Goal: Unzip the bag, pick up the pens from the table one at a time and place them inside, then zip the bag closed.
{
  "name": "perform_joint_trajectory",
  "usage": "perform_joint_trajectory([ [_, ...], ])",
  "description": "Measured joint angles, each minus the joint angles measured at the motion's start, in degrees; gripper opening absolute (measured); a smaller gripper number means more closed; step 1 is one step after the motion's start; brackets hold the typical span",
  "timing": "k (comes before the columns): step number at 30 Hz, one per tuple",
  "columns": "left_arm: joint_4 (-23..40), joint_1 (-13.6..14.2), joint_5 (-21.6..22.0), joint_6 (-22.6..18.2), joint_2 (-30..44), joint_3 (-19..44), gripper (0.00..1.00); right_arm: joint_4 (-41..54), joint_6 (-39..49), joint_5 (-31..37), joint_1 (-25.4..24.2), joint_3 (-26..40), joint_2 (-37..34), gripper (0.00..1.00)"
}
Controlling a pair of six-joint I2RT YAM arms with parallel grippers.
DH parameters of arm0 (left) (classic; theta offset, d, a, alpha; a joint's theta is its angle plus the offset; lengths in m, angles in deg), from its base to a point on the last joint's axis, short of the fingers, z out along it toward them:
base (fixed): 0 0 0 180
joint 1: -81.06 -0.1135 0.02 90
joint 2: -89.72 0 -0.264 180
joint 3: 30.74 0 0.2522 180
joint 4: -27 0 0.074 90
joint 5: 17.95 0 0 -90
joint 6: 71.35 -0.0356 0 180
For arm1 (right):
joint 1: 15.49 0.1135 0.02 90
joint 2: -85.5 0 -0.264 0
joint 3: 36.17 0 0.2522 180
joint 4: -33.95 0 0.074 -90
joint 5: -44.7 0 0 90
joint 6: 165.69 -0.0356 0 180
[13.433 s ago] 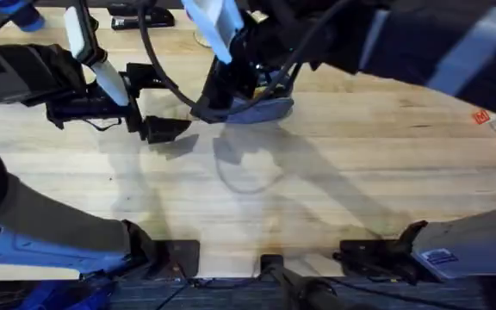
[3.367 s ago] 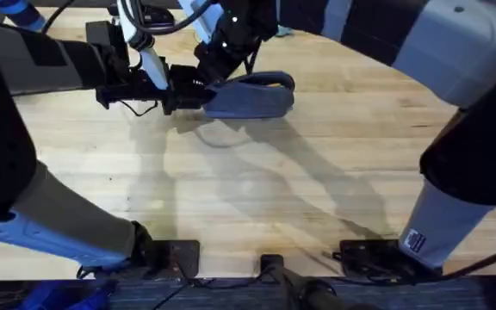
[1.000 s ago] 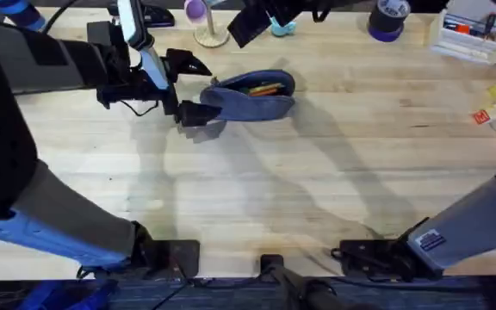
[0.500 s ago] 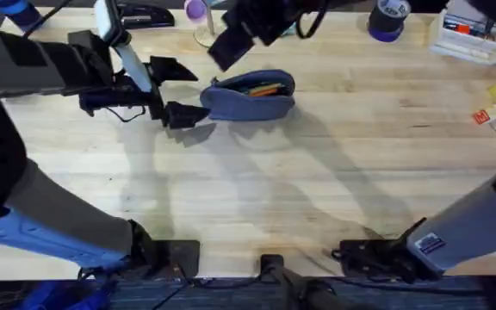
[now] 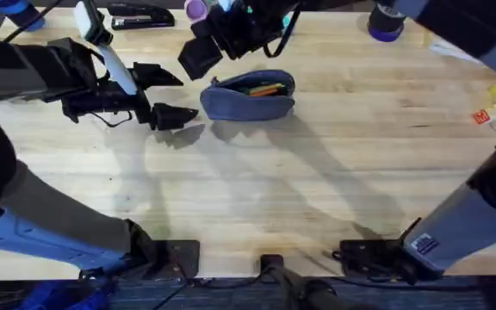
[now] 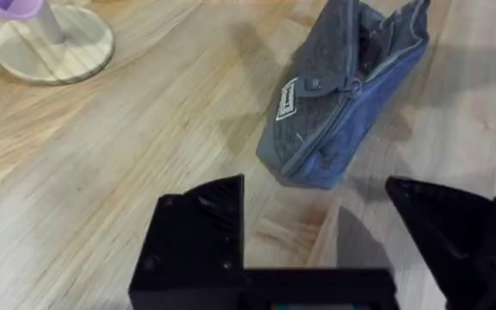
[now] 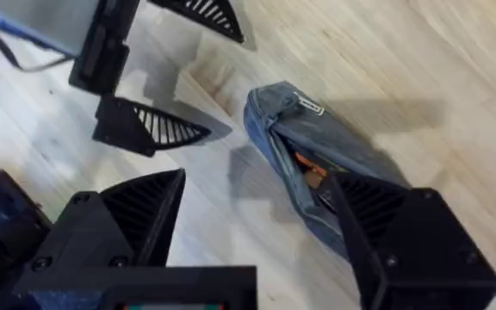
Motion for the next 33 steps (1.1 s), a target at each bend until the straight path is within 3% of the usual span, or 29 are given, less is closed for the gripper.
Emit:
perform_joint_trajectory([
  [8,-0.1,0.0,0.6,0.0,0.0,0.0,0.993,-2.0,-5.1,-0.2,0.1,0.0,-3.8,0.995],
  [24,0.0,0.0,0.6,0.0,-0.1,0.0,0.994,-8.3,-7.3,-0.2,0.2,0.0,-11.9,0.989],
  [26,0.4,0.0,0.6,0.0,-0.1,0.0,0.993,-8.9,-7.9,-0.2,0.2,0.0,-12.9,0.92],
  [31,1.1,0.0,0.7,0.0,-0.1,0.0,0.993,-9.3,-9.4,-0.1,0.2,0.0,-13.9,0.531],
  [33,1.1,0.0,0.7,0.0,-0.1,0.0,0.993,-9.4,-9.9,-0.1,0.2,0.0,-13.9,0.439],
])
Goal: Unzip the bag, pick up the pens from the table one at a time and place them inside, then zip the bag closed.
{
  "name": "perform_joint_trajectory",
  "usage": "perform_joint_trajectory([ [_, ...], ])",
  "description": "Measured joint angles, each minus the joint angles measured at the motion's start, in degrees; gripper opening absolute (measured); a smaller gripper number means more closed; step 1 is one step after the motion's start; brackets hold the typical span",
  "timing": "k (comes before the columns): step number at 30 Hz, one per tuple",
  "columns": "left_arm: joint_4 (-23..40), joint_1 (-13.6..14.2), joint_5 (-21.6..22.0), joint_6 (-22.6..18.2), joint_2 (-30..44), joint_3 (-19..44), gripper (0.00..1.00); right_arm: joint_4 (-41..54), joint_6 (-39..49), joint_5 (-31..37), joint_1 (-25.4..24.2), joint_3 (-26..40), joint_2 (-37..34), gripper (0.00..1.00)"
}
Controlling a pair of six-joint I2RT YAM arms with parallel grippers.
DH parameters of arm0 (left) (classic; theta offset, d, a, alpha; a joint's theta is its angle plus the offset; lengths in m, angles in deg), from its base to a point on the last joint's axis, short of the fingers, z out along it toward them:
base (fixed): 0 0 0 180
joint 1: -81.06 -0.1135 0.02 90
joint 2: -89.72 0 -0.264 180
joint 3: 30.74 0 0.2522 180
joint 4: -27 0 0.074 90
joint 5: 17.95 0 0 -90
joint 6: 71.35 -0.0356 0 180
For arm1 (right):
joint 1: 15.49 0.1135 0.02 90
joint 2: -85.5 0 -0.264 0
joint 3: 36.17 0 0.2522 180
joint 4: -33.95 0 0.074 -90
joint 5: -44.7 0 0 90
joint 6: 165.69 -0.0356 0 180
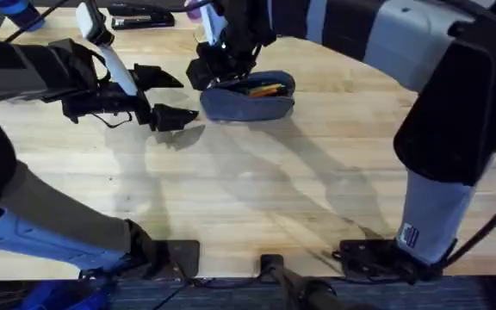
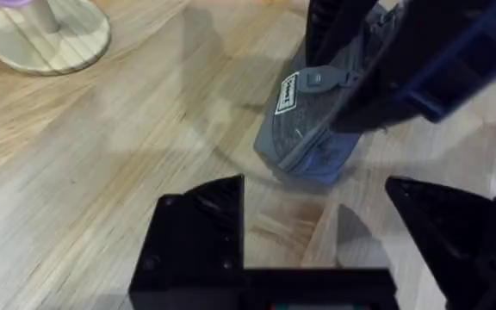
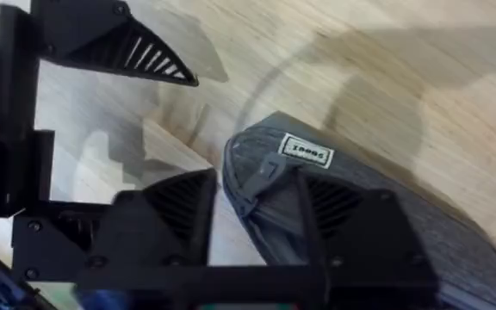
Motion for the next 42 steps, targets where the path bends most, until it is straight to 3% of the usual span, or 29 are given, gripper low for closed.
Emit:
perform_joint_trajectory([
  [5,0.1,0.0,0.0,0.0,0.0,0.0,0.993,-0.2,-0.5,-0.2,0.0,0.0,0.0,0.267],
  [11,0.1,0.0,0.0,0.0,0.0,0.0,0.993,-0.4,-0.5,-0.2,0.1,0.0,0.0,0.165],
  [15,0.1,0.0,0.0,0.0,0.0,0.0,0.993,-0.4,-0.6,-0.2,0.1,0.0,0.0,0.038],
  [33,-0.9,0.6,-1.4,0.0,0.0,0.0,0.993,3.4,0.1,-0.2,0.1,0.2,2.6,0.033],
  [37,-2.7,2.5,-2.1,0.0,0.0,0.0,0.993,3.6,0.1,-0.2,0.1,0.2,4.0,0.031],
  [38,-5.7,5.5,-2.2,0.0,0.0,0.0,0.994,3.8,0.1,-0.2,0.1,0.2,4.1,0.031],
  [42,-8.1,7.3,-2.3,0.0,0.0,0.0,0.994,3.8,0.1,-0.2,0.1,0.2,4.1,0.031],
])
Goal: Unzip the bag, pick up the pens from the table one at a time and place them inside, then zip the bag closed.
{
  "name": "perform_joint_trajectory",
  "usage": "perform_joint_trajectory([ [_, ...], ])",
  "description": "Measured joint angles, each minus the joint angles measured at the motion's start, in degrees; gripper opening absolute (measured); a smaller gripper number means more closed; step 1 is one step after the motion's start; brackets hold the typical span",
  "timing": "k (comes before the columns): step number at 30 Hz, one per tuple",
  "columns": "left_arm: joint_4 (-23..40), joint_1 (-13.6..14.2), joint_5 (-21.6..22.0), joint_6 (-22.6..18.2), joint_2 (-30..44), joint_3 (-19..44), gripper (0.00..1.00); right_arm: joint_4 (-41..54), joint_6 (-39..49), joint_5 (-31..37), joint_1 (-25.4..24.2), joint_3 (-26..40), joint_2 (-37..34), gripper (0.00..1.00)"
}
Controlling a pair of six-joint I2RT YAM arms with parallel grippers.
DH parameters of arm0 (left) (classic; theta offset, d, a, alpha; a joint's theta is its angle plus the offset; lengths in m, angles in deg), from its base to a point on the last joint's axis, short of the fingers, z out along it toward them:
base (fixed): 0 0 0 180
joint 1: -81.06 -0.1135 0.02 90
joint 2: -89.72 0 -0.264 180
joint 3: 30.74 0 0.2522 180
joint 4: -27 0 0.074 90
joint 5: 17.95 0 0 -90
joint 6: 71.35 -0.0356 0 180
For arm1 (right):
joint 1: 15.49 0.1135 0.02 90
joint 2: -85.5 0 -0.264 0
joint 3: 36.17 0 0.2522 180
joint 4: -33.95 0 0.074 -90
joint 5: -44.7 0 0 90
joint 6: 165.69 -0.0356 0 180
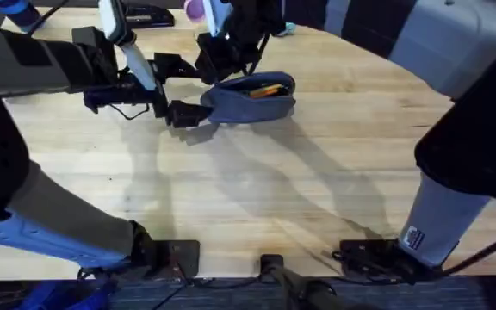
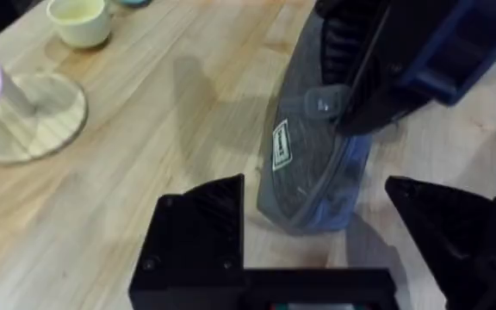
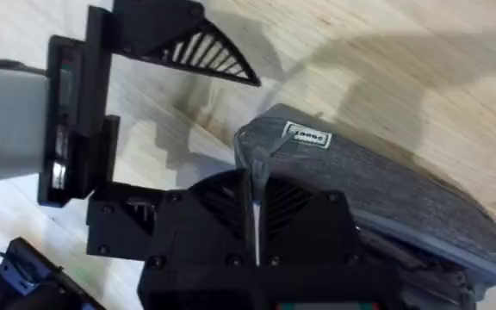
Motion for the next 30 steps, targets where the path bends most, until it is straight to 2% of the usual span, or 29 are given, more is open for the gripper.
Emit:
perform_joint_trajectory([
  [7,-1.3,2.4,0.0,0.0,0.0,0.0,0.996,0.0,0.0,0.0,0.0,0.0,0.0,0.031],
  [11,-1.3,2.8,0.1,0.0,0.0,0.0,0.929,0.0,0.0,0.0,0.0,0.0,0.0,0.031],
  [13,-1.5,2.8,0.2,0.0,0.0,0.0,0.82,0.0,0.0,0.0,0.0,0.0,0.0,0.031],
  [14,-1.7,2.8,0.2,0.0,0.0,0.0,0.728,0.0,0.0,0.0,0.0,0.0,0.0,0.031],
  [15,-1.9,2.8,0.3,-0.1,0.0,0.0,0.619,0.0,0.0,0.0,0.0,0.0,0.0,0.031],
  [18,-1.7,3.0,0.2,0.0,0.0,0.0,0.168,-0.4,0.0,0.0,0.0,0.0,0.0,0.031],
  [19,-2.0,3.1,0.3,-0.3,0.0,0.0,0.079,-0.4,0.0,0.0,0.0,0.0,0.0,0.031],
  [21,-2.1,3.2,0.3,-0.3,0.0,0.0,0.047,-0.3,0.0,0.0,0.0,0.0,0.0,0.031],
  [30,-1.9,3.5,0.2,-0.3,0.0,0.0,0.044,3.0,0.0,0.0,-1.0,0.1,0.0,0.032],
])
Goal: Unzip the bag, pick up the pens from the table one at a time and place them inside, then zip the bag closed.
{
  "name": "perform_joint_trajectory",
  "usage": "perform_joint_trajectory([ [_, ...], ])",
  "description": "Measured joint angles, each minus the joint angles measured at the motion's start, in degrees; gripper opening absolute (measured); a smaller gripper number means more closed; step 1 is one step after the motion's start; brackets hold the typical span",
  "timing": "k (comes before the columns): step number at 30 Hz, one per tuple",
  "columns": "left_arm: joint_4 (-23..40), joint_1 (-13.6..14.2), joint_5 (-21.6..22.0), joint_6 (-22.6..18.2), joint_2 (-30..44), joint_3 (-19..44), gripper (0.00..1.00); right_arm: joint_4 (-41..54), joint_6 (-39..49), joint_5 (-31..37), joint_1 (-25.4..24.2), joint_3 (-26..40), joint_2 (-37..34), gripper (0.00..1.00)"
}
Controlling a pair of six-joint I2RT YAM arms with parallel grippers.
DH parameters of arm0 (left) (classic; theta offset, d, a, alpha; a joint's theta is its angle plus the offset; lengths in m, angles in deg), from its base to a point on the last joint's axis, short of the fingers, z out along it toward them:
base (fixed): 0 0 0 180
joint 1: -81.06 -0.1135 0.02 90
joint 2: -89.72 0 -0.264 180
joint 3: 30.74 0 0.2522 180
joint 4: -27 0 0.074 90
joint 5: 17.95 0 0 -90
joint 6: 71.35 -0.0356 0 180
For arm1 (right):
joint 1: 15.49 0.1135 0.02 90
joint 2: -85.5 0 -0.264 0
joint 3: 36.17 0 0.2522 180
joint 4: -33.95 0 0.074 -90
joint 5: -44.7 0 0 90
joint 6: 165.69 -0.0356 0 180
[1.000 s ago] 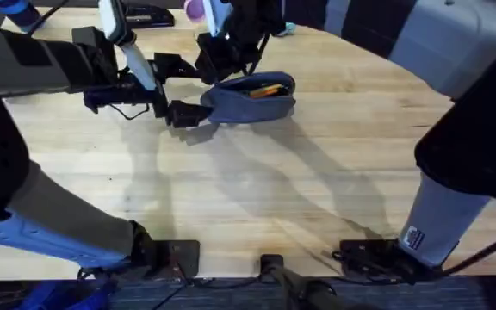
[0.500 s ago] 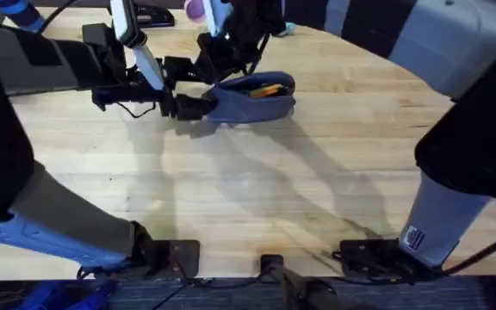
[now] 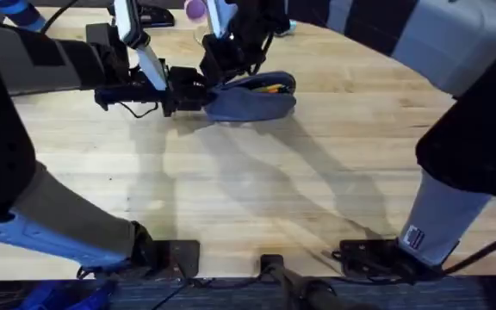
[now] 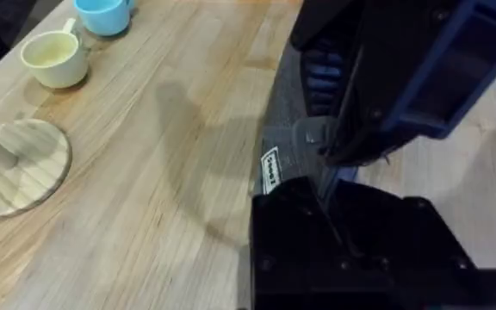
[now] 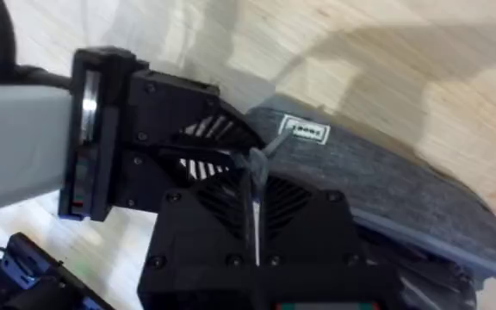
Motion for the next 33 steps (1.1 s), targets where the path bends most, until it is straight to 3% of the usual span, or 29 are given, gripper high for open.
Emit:
perform_joint_trajectory([
  [14,-0.1,0.7,0.3,0.0,0.0,0.0,0.043,6.1,0.0,0.8,-6.3,0.6,0.0,0.033],
  [33,-0.3,0.6,0.2,0.0,0.0,0.0,0.043,11.6,0.1,9.9,-19.0,0.5,0.0,0.034],
])
